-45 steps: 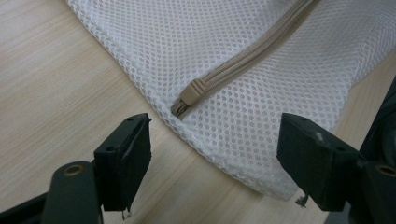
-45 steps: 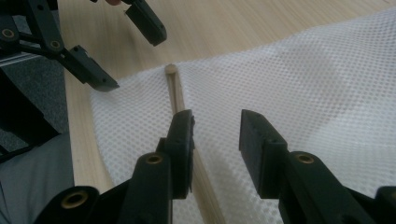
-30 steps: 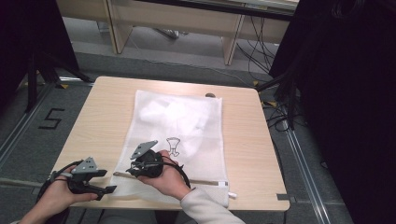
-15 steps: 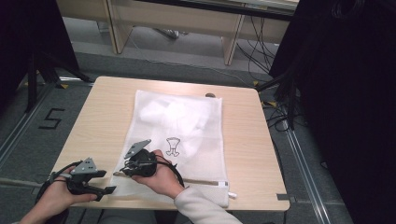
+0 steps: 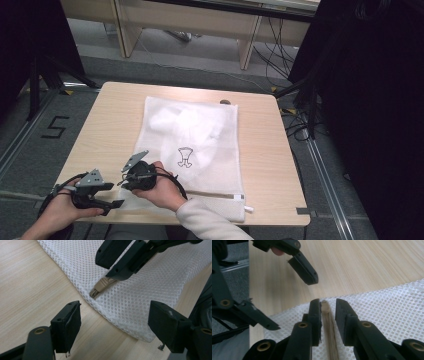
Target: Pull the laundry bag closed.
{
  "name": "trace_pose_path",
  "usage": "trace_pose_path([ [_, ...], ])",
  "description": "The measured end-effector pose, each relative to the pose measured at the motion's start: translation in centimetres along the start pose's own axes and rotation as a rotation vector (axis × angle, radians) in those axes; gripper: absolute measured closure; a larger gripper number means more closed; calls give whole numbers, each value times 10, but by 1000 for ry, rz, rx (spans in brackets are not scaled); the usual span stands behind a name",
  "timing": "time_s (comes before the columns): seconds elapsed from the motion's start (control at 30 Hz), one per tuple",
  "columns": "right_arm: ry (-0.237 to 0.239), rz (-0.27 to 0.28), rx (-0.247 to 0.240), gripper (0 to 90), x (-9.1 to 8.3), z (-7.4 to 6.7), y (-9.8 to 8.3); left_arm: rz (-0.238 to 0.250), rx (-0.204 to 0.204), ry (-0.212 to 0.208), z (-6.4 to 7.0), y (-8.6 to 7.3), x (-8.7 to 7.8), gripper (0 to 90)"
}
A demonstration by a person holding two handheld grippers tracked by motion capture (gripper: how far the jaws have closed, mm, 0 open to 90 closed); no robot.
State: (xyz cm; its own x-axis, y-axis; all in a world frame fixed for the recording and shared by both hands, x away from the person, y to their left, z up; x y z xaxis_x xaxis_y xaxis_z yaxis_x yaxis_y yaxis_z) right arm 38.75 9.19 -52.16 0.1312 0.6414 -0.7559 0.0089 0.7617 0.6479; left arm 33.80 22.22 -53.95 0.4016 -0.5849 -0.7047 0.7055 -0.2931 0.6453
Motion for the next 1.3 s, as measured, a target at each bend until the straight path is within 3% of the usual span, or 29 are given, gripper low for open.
trace_pose_path([
  [0.27, -1, -8, 7, 757, 11, 1, 0, -2, -11, 0, 0, 0, 0, 256],
  [0.3, 1, -14, 6, 757, 12, 1, 0, -1, -32, 0, 1, -1, 0, 256],
  [0.53, -5, -40, 0, 765, 20, 2, 1, -2, -18, 2, 0, 0, 0, 257],
  [0.67, -2, -47, 5, 791, 22, 1, 2, 13, -37, -3, 1, 0, 1, 257],
  [0.77, -1, -43, 3, 806, 24, 1, 3, -6, -16, 13, -2, 0, 0, 258],
  [0.83, 4, -45, 0, 817, 24, 0, 3, -6, -16, 13, -2, 0, 0, 258],
  [0.9, 2, -49, -16, 819, 22, 1, 4, -2, -42, 16, -1, -1, 0, 259],
  [1.0, 7, -34, 10, 819, 20, 0, 6, -4, -46, 4, 0, -1, 1, 261],
  [1.13, 10, -25, 7, 820, 11, 2, 9, -7, -44, -4, 0, 0, 2, 274],
  [1.2, 13, -25, 2, 820, 6, 4, 10, -12, -57, -12, 0, 1, 3, 283],
  [1.23, 12, -21, 10, 820, 4, 4, 11, 4, -84, -11, 1, 2, 5, 291],
  [1.3, 14, -20, 4, 820, 0, 5, 12, -3, -93, -42, 2, 3, 8, 319],
])
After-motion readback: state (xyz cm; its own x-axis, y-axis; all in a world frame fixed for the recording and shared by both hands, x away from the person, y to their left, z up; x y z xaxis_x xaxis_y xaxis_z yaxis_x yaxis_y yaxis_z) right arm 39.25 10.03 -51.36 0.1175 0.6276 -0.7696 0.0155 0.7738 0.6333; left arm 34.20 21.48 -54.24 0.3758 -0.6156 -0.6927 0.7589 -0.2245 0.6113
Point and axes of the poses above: each handheld gripper's, and its own axes: x roughly forward along the jaws, y roughly out of its top, z roughly to its right, the point moved 5 cm from there along x, roughly forward along the jaws, and after that the axes turned 15 degrees about -x, right-handed, at the moved point
